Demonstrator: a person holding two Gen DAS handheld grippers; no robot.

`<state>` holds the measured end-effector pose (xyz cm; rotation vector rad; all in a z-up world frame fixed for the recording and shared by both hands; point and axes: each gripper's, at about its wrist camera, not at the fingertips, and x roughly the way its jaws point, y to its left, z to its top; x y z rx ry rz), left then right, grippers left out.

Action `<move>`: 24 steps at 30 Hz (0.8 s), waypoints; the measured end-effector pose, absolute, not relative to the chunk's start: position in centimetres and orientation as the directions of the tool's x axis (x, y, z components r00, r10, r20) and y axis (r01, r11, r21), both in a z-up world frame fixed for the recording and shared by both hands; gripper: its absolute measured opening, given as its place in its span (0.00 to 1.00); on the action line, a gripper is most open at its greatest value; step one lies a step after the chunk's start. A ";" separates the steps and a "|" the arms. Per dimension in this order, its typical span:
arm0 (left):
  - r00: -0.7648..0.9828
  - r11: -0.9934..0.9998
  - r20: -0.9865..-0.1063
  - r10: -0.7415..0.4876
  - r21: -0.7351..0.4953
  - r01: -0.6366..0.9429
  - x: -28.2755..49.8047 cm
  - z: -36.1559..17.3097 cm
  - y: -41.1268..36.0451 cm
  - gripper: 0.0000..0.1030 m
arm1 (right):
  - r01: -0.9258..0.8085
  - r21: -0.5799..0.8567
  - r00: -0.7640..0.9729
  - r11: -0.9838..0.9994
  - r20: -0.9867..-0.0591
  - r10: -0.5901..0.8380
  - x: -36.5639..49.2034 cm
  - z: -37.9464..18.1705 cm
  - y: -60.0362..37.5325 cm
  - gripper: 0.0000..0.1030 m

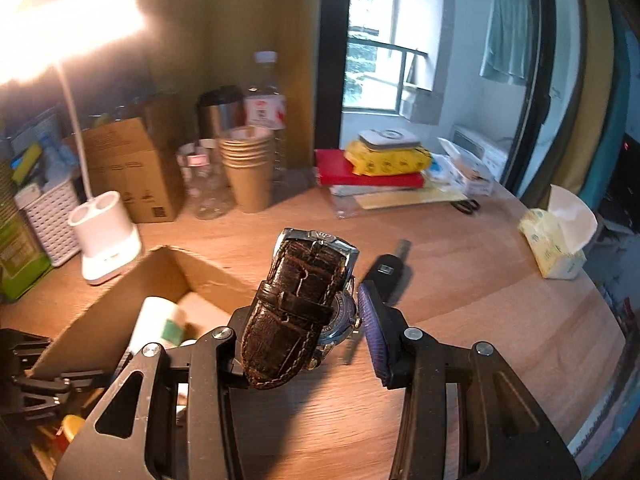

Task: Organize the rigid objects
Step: 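Carry the watch into the box and open the right tool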

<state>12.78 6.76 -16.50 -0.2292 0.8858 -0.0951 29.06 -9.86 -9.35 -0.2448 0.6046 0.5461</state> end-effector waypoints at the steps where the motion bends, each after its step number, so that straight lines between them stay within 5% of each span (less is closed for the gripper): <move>1: 0.630 0.971 -0.756 -0.177 -0.237 -0.012 12.8 -16.5 6.8 0.17 | -0.561 -0.061 0.684 0.825 -0.595 0.422 28.8 -9.3 -9.5 0.44; 24: 0.630 0.971 -0.756 -0.177 -0.238 -0.012 12.8 -16.5 6.8 0.17 | -0.683 -0.077 0.595 0.726 -0.635 0.493 26.7 -11.6 -3.3 0.44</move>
